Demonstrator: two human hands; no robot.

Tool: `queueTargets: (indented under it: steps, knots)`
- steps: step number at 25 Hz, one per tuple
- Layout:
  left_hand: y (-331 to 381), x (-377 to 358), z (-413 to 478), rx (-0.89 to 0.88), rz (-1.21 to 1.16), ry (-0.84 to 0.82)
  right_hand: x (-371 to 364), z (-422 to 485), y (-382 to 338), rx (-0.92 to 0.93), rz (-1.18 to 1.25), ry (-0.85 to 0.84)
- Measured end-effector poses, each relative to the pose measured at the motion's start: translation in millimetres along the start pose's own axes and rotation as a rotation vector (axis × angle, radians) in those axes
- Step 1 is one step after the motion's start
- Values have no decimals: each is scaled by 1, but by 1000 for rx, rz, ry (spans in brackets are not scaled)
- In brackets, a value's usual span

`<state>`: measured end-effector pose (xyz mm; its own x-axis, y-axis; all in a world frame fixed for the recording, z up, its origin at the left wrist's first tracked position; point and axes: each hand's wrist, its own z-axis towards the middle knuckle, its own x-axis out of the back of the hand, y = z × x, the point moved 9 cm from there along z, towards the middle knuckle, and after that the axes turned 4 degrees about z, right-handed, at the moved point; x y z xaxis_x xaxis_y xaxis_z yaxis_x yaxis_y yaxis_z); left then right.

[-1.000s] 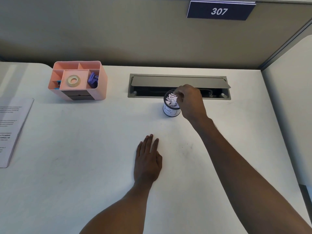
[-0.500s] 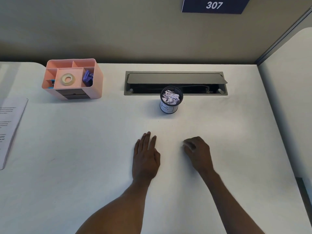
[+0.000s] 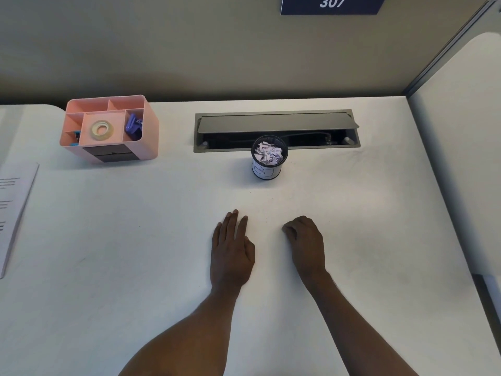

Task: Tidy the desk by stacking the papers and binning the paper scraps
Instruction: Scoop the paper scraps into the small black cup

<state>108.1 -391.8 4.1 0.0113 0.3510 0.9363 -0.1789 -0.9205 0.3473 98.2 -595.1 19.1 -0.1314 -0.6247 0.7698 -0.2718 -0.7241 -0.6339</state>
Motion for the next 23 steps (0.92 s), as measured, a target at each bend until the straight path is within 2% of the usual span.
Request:
queueTargets:
  steps: [5,11,16,19,23]
  knots:
    - [0,0,-1,-1,-2,-2,-6,5,-10,-14,-117,-16]
    - [-1,1,-1,3,-9,-2,9,30,-27,-66,223,-6]
    - [-2,-2,-1,14,-6,-35,48,75,-77,74,385,136]
    - [-3,-4,-1,11,-8,-40,67,106,-100,155,374,204]
    - [-3,-3,-1,20,-10,-39,63,139,-119,206,229,147]
